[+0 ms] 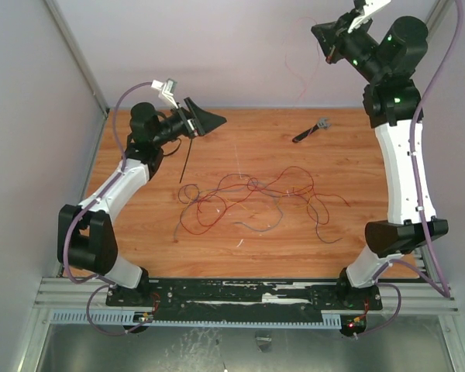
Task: Zip-tie the wires
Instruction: Pick up the cable from the center of the board, then place the cable at the center of the board.
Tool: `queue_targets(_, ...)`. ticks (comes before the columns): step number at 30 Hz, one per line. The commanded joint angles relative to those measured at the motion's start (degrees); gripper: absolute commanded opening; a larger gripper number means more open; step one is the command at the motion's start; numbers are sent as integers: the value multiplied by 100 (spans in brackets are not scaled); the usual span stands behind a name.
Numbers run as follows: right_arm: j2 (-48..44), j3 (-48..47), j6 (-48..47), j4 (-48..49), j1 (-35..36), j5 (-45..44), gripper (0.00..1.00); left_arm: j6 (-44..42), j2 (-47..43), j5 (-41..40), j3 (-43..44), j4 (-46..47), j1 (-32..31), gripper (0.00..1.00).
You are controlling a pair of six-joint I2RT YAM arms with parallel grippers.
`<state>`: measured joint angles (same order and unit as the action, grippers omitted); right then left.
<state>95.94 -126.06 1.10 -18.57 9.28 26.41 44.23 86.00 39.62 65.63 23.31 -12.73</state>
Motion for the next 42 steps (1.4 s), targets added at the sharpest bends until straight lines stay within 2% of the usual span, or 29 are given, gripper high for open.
queue_targets(1,-370,102,201,132,35,389,0,363,62,165,-167,708,-155,98)
queue_targets(11,-634,292,267,117,34,808,0,224,52,258,-133,1978,-384,98)
queue_targets(19,-749,337,416,193,38,1052,0,-196,580,414,382,1548,-542,98)
queue_targets(25,-970,552,575,391,34,1235,0,128,965,581,200,2258,-860,98)
queue_targets(31,-1087,700,717,472,34,1336,0,842,1634,1065,521,3343,-1432,98)
queue_targets(37,-1156,788,744,511,32,1340,0,813,2168,1058,964,3316,-1652,98)
queue_targets(42,-1185,811,717,518,33,1327,0,692,2331,1067,959,3236,-1695,98)
